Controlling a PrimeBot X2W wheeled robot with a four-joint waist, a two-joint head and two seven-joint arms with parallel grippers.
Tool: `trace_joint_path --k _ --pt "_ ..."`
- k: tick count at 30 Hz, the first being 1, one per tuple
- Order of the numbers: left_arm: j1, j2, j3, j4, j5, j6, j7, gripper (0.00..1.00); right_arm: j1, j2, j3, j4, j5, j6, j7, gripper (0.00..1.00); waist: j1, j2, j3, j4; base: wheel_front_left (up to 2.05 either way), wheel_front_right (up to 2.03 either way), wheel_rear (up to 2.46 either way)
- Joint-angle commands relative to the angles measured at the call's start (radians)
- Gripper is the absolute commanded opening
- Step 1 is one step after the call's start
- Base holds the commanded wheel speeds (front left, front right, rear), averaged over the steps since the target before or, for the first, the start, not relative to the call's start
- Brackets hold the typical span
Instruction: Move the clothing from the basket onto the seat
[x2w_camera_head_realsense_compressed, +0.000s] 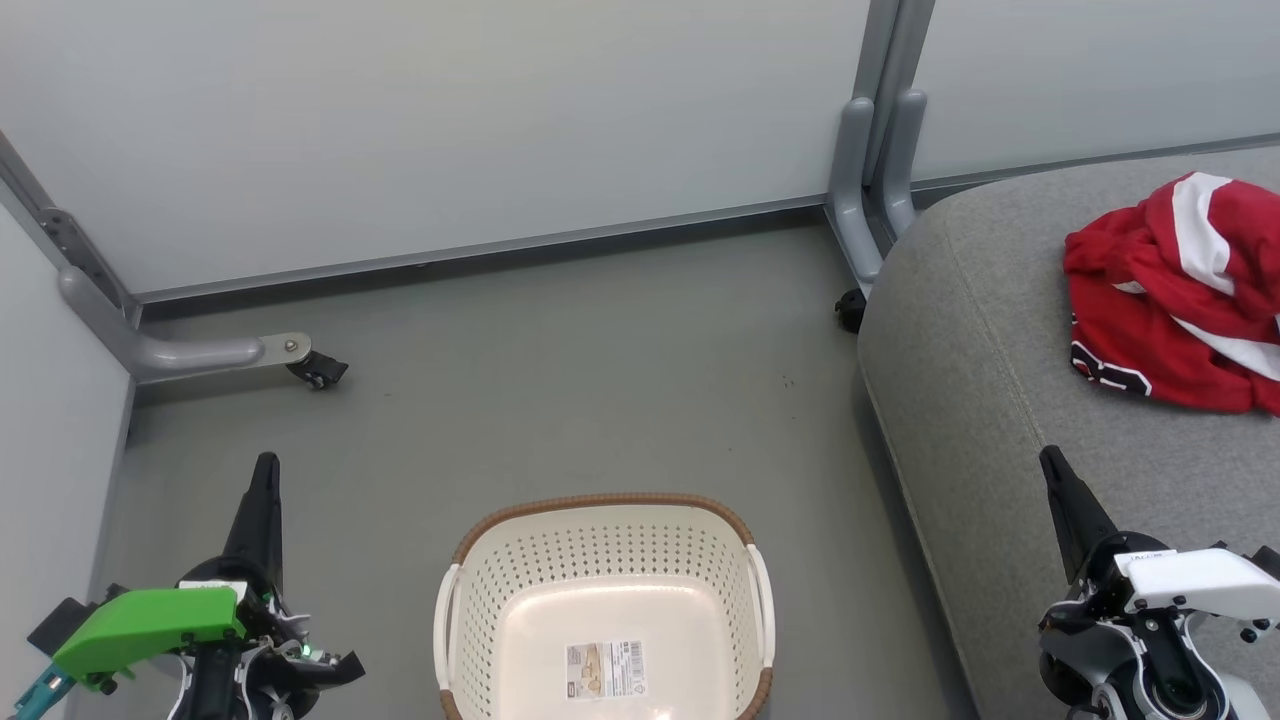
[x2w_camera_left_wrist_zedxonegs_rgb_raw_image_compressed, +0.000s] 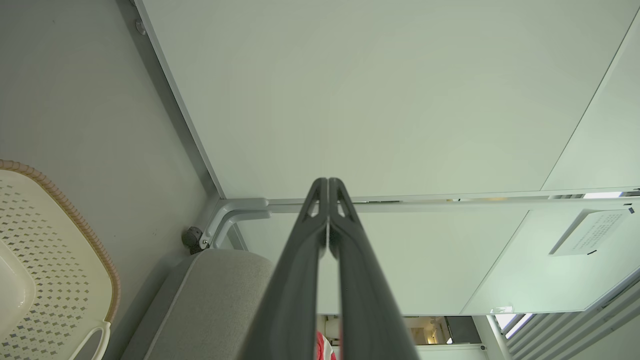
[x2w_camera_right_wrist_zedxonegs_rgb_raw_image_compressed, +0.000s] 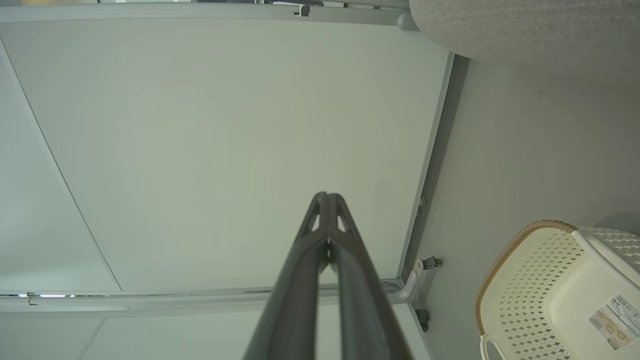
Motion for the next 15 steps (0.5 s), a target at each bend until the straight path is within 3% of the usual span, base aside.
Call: trace_joint_path --k 1,15 --pt "0.011 0.006 0.003 -0.003 -0.003 -0.006 0.004 0.0 -0.009 -0.004 -0.003 0.002 0.001 0.0 0.003 0.0 0.0 0.0 0.0 0.0 0.0 0.0 0.0" --pt "0.011 0.006 0.003 -0.003 -0.003 -0.006 0.004 0.0 -0.009 -0.004 -0.004 0.002 0.001 0.0 0.003 0.0 0.0 0.0 0.0 0.0 0.0 0.0 0.0"
